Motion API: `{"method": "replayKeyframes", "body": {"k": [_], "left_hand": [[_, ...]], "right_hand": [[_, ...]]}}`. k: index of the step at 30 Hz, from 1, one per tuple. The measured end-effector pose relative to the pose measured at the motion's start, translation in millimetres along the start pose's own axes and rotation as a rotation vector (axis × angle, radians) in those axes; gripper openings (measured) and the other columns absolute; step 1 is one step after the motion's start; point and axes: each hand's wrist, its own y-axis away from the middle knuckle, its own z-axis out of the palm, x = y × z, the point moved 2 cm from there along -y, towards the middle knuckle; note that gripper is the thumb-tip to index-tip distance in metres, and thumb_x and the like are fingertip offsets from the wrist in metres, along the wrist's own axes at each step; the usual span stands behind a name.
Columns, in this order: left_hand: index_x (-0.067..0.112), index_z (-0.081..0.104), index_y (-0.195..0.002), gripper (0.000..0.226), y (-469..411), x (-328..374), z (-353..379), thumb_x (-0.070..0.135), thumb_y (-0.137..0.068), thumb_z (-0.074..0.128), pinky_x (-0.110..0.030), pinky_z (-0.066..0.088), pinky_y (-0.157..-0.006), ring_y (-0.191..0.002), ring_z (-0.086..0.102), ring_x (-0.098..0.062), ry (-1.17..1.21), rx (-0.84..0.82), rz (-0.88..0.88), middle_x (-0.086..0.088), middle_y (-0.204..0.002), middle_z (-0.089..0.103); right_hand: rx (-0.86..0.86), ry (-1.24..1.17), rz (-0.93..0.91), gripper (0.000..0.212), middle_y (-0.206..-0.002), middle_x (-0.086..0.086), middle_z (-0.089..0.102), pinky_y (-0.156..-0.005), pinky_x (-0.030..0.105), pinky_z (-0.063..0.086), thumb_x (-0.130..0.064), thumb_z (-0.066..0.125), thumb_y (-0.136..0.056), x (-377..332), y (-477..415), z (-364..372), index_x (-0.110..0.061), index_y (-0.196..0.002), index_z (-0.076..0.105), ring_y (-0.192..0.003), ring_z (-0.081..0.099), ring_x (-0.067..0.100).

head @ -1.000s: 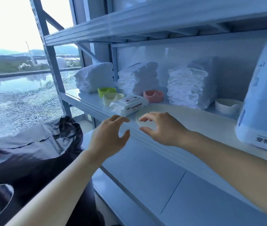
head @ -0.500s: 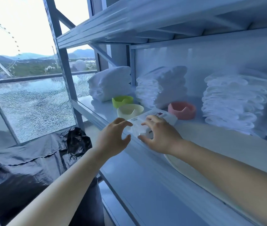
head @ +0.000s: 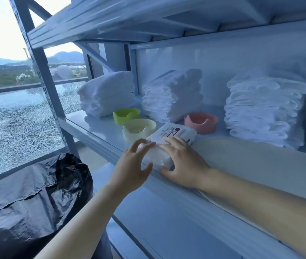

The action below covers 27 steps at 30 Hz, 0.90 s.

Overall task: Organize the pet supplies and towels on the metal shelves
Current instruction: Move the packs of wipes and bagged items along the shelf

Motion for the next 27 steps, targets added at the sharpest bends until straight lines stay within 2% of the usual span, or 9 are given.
{"method": "replayKeyframes", "body": {"k": [3, 6, 9, 12, 15, 18, 20, 24, 27], "left_hand": [[0.038, 0.051, -0.127, 0.051, 12.8, 2.6, -2.2, 0.023, -0.081, 0.066, -0.020, 0.037, -0.076, -0.095, 0.053, -0.010, 0.064, 0.065, 0.003, 0.013, -0.129, 0.040], [0.041, 0.053, -0.123, 0.047, 18.4, 2.7, -7.4, 0.026, -0.081, 0.068, -0.020, 0.037, -0.073, -0.089, 0.049, -0.005, 0.100, 0.049, 0.018, 0.014, -0.123, 0.040], [0.043, 0.051, -0.126, 0.050, 11.2, -4.2, -13.3, 0.035, -0.080, 0.069, -0.023, 0.036, -0.084, -0.103, 0.045, -0.014, 0.039, 0.017, 0.050, 0.011, -0.131, 0.040], [0.043, 0.039, -0.136, 0.056, 6.2, -9.2, -12.1, 0.037, -0.085, 0.063, -0.028, 0.037, -0.093, -0.123, 0.042, -0.020, 0.085, -0.115, 0.061, 0.011, -0.149, 0.027], [0.041, 0.039, -0.136, 0.055, 10.1, -11.0, -10.8, 0.032, -0.087, 0.061, -0.026, 0.041, -0.085, -0.120, 0.050, -0.018, 0.164, -0.155, 0.078, 0.010, -0.152, 0.023], [0.041, 0.043, -0.133, 0.054, 20.2, -12.6, -15.1, 0.033, -0.084, 0.065, -0.024, 0.042, -0.079, -0.108, 0.056, -0.020, 0.169, -0.127, 0.125, 0.010, -0.148, 0.027], [0.040, 0.045, -0.131, 0.057, 26.3, -14.3, -19.9, 0.033, -0.080, 0.070, -0.027, 0.045, -0.080, -0.106, 0.056, -0.020, 0.157, -0.120, 0.167, 0.010, -0.145, 0.029], [0.035, 0.046, -0.128, 0.061, 25.9, -17.6, -25.6, 0.022, -0.075, 0.074, -0.023, 0.040, -0.083, -0.120, 0.047, -0.017, 0.137, -0.147, 0.259, 0.016, -0.151, 0.022], [0.030, 0.048, -0.131, 0.060, 24.9, -18.6, -27.2, 0.011, -0.078, 0.069, -0.016, 0.034, -0.088, -0.124, 0.045, -0.014, 0.155, -0.117, 0.318, 0.019, -0.146, 0.034]], "right_hand": [[-0.011, -0.026, 0.004, 0.053, -0.145, 0.004, 0.033, -0.109, 0.032, 0.030, -0.031, 0.064, -0.080, -3.6, 5.5, -3.7, -0.014, -0.128, 0.050, -0.136, 0.026, 0.020], [0.015, -0.030, 0.035, 0.049, -0.145, 0.002, 0.031, -0.105, 0.026, 0.030, -0.033, 0.068, -0.080, -8.8, 10.8, -10.4, -0.017, -0.124, 0.056, -0.132, 0.031, 0.019], [0.029, -0.037, 0.121, 0.052, -0.150, 0.000, 0.027, -0.104, 0.021, 0.027, -0.035, 0.069, -0.080, -15.3, 13.4, -11.4, -0.021, -0.128, 0.056, -0.134, 0.032, 0.018], [0.041, -0.062, 0.190, 0.054, -0.152, 0.001, 0.027, -0.102, 0.014, 0.023, -0.028, 0.068, -0.081, -24.1, 15.2, -8.1, -0.020, -0.132, 0.052, -0.137, 0.030, 0.014], [0.066, -0.074, 0.225, 0.056, -0.153, 0.001, 0.028, -0.102, 0.012, 0.022, -0.026, 0.070, -0.081, -32.8, 21.0, -4.6, -0.020, -0.134, 0.051, -0.138, 0.029, 0.013], [0.079, -0.066, 0.245, 0.057, -0.153, -0.003, 0.028, -0.102, 0.011, 0.022, -0.027, 0.070, -0.080, -42.0, 32.4, -3.8, -0.024, -0.133, 0.050, -0.138, 0.029, 0.010], [0.082, -0.063, 0.252, 0.058, -0.153, -0.006, 0.027, -0.101, 0.011, 0.023, -0.026, 0.070, -0.080, -49.0, 40.8, -3.7, -0.027, -0.134, 0.049, -0.138, 0.029, 0.008], [0.105, -0.021, 0.274, 0.058, -0.153, -0.006, 0.026, -0.103, 0.014, 0.023, -0.023, 0.070, -0.080, -61.1, 48.0, -1.1, -0.027, -0.134, 0.048, -0.139, 0.025, 0.009], [0.168, 0.006, 0.286, 0.051, -0.150, -0.001, 0.035, -0.101, 0.010, 0.021, -0.018, 0.070, -0.081, -66.7, 48.2, 0.1, -0.022, -0.129, 0.054, -0.137, 0.032, 0.012]]}}
